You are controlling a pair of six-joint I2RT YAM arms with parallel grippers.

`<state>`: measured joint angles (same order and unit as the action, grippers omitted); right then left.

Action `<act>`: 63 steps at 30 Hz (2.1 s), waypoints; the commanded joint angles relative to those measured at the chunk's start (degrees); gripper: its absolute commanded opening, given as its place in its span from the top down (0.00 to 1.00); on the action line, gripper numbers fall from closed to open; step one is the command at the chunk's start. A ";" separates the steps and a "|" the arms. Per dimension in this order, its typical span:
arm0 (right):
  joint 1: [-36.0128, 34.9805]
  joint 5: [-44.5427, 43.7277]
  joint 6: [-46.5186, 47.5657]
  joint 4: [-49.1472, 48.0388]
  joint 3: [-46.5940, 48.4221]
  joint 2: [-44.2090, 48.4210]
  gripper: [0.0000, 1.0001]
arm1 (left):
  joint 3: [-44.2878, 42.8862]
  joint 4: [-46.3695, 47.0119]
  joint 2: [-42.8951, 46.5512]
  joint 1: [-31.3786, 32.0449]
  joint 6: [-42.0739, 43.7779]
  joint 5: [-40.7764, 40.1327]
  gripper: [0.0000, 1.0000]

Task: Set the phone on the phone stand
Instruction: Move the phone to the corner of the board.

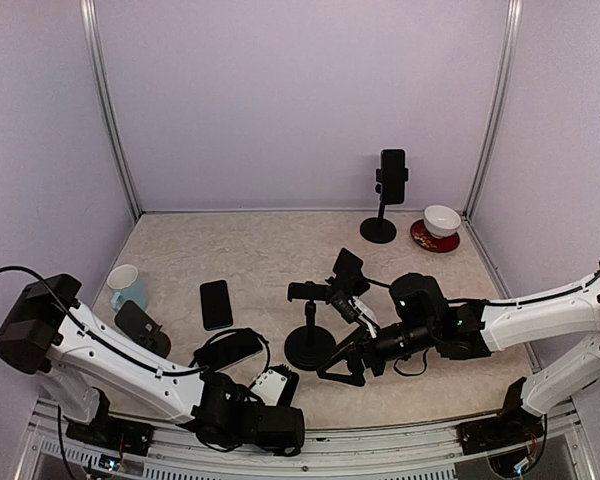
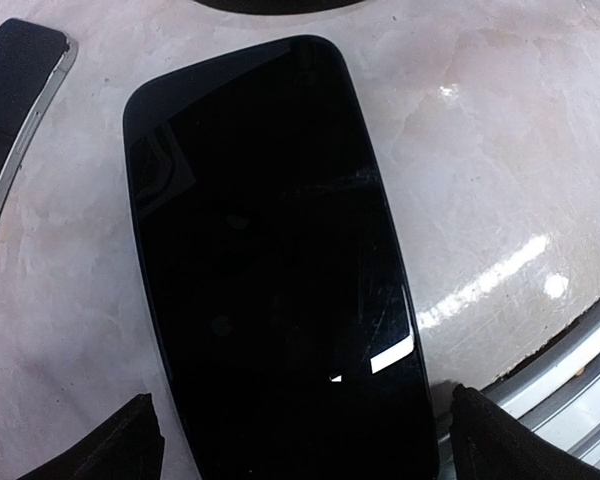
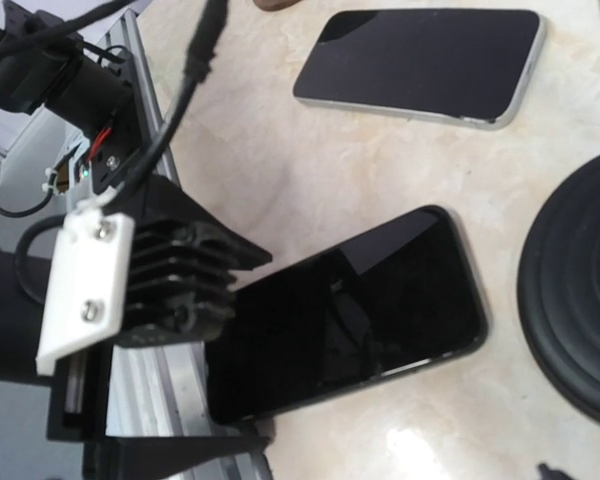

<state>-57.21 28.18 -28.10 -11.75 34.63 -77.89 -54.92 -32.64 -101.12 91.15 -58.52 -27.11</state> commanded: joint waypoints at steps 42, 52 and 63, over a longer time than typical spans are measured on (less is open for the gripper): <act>0.16 -2.56 -0.98 0.40 -0.92 0.30 0.00 | 1.57 7.00 6.64 1.13 7.03 -9.22 0.59; 0.16 -2.52 -0.99 0.85 -0.70 0.26 0.00 | 3.90 10.27 3.64 1.13 6.19 -7.42 0.59; 0.16 -2.65 -0.62 1.45 -0.38 0.63 0.00 | 4.47 13.47 -1.78 0.80 8.42 -7.94 0.48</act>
<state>-57.21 26.15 -28.42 -11.42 34.33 -77.89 -51.27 -21.56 -101.30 91.98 -51.51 -34.26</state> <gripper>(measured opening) 0.999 0.738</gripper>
